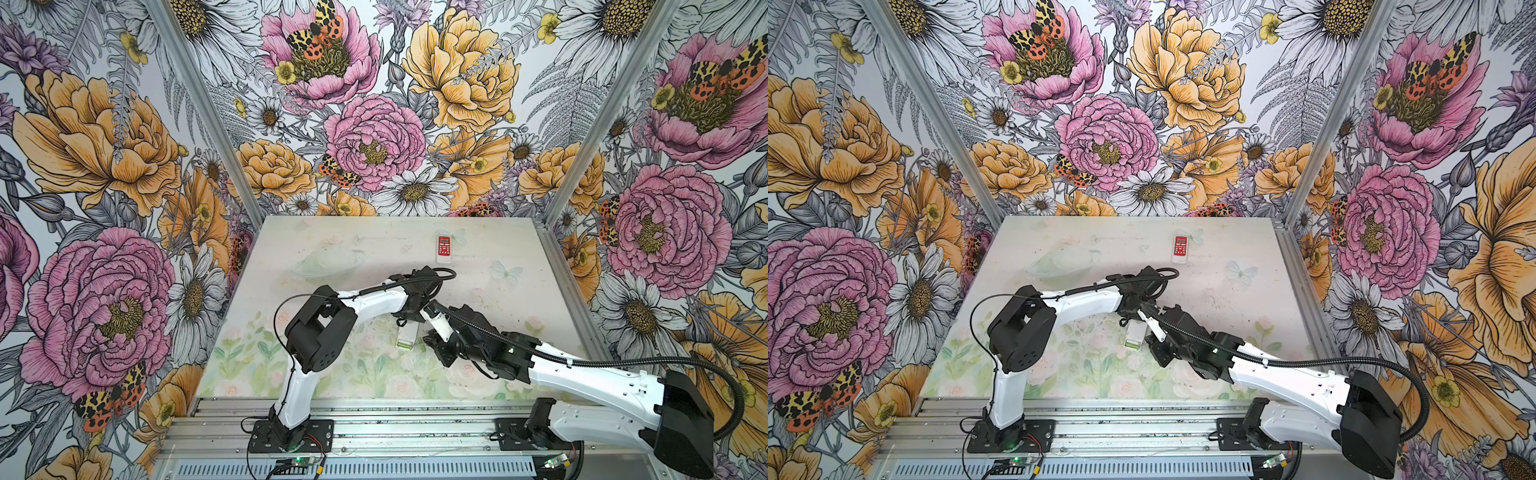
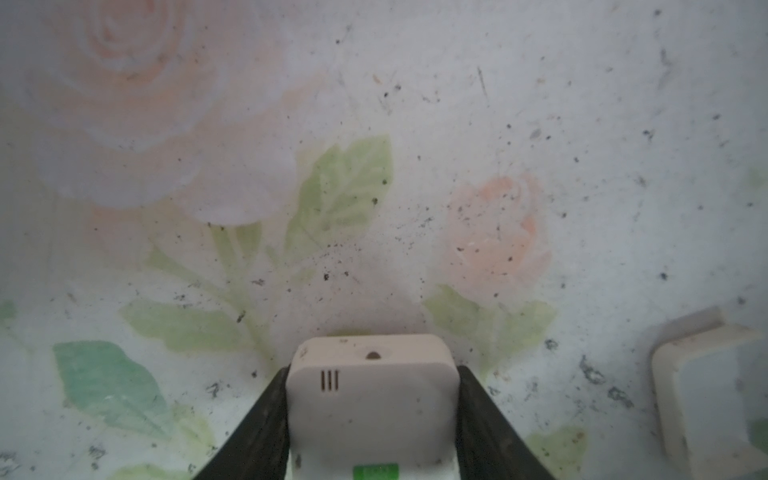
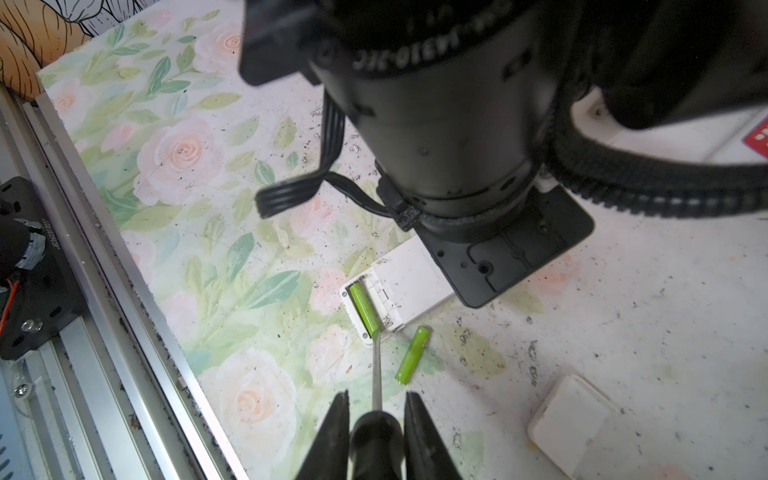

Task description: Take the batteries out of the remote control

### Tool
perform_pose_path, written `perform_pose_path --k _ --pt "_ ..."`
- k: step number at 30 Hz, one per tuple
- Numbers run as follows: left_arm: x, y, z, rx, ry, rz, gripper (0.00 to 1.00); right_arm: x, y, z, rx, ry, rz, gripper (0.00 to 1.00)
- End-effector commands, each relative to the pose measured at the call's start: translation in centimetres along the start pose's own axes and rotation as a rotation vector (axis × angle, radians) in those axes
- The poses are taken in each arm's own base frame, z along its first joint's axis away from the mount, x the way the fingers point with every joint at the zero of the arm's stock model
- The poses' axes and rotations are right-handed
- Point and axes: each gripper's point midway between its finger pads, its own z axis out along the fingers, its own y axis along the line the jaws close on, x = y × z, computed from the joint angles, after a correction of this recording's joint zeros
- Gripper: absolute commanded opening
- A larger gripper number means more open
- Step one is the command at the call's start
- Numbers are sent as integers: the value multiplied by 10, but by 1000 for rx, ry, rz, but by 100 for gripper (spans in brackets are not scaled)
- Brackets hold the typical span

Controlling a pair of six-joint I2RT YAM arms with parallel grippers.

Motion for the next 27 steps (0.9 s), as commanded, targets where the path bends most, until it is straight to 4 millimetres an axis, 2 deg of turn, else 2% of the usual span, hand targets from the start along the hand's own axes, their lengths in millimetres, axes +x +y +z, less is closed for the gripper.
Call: perform_pose_path --k 1,16,27 --pt "-24 -2 -18 18 -85 -12 29 -9 3 -1 -17 -19 1 0" --pt "-26 -1 -16 29 -84 -17 29 -8 -1 6 11 8 -11 0" --pt "-30 0 -16 29 -87 -20 29 -8 -2 -4 14 6 -9 0"
